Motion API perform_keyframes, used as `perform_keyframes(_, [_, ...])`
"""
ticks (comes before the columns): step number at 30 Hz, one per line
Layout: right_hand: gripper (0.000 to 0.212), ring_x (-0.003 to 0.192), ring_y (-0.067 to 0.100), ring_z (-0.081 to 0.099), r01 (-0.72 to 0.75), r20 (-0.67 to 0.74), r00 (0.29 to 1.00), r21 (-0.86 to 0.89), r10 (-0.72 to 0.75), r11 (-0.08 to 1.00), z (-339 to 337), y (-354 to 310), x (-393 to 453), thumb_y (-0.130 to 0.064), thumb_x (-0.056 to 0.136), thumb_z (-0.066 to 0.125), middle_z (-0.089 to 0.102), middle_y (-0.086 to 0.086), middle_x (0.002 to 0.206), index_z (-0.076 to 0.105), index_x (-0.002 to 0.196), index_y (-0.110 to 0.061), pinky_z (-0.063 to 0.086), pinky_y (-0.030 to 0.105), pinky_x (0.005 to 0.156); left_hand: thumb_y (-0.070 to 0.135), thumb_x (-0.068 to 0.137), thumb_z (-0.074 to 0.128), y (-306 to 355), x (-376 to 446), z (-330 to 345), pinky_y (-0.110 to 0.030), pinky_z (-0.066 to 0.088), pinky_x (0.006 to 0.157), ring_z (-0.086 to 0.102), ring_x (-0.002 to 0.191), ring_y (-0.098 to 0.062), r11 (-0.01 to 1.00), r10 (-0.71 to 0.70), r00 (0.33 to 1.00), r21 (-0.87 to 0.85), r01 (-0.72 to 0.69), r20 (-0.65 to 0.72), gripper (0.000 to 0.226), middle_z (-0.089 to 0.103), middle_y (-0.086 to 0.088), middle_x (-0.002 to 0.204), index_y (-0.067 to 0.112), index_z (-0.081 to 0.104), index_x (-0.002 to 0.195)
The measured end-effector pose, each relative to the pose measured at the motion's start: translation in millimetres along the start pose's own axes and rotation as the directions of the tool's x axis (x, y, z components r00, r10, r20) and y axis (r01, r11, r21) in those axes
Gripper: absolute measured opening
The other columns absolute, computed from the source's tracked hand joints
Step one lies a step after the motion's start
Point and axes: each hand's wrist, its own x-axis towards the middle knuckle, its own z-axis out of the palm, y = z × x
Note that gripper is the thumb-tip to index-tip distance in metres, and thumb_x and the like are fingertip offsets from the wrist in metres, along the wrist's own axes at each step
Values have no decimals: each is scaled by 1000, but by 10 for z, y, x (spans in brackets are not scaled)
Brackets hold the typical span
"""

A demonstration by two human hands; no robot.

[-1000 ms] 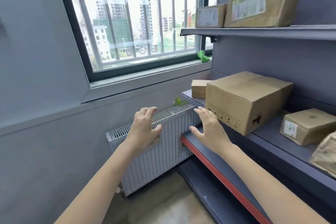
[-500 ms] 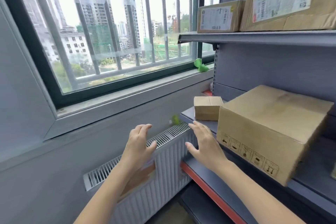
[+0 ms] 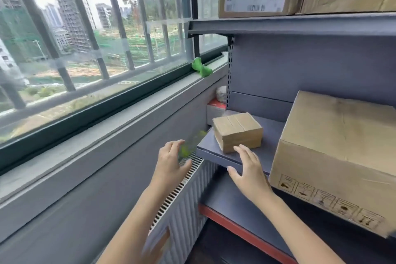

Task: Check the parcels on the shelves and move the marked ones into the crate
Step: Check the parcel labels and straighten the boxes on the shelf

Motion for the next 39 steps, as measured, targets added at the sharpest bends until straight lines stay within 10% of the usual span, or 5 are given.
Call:
perform_keyframes(20, [109, 142, 34, 2, -318, -250, 907, 119, 338, 941, 677, 506, 982, -44, 67, 75, -3, 23, 153, -6, 138, -24, 9, 36, 114, -9, 84, 37, -220, 1950, 1326, -34, 30, 105, 35, 131, -29, 985, -68, 953, -134, 112, 297, 56, 40, -14, 141, 5, 33, 138])
perform_keyframes(25, [106, 144, 19, -7, -281, -248, 913, 194, 324, 940, 696, 562, 1083, -41, 74, 70, -11, 7, 155, -11, 141, -26, 2, 18, 111, -18, 75, 40, -296, 1993, 1421, -26, 42, 84, 56, 107, -21, 901, 16, 899, -396, 178, 438, 53, 61, 9, 99, 31, 54, 91])
perform_keyframes(29, [92, 144, 10, 5, -276, -265, 898, 279, 350, 920, 552, 524, 1070, -33, 81, 65, 0, -4, 157, -5, 141, -35, 8, 8, 104, -4, 69, 53, -251, 1880, 1308, -32, 52, 76, 59, 85, -22, 790, 48, 901, -569, 230, 431, 39, 64, 6, 82, 28, 58, 89])
perform_keyframes(35, [84, 129, 14, 38, -272, -322, 831, 478, 454, 835, 249, 302, 1219, -68, 64, 45, 42, -8, 139, 27, 140, -40, 30, 36, 111, 30, 72, 59, -32, 1907, 932, -28, 49, 75, 64, 75, -10, 622, 141, 922, -757, 201, 361, 25, 69, 2, 79, 20, 66, 94])
perform_keyframes(39, [68, 115, -12, 29, -189, -248, 928, 326, 277, 926, 108, 135, 1251, -64, 65, 45, 46, -21, 121, 39, 128, -41, 23, 9, 97, 55, 73, 56, 65, 1965, 705, -40, 47, 86, 62, 92, -18, 587, 157, 914, -780, 218, 374, 32, 70, 5, 92, 30, 67, 88])
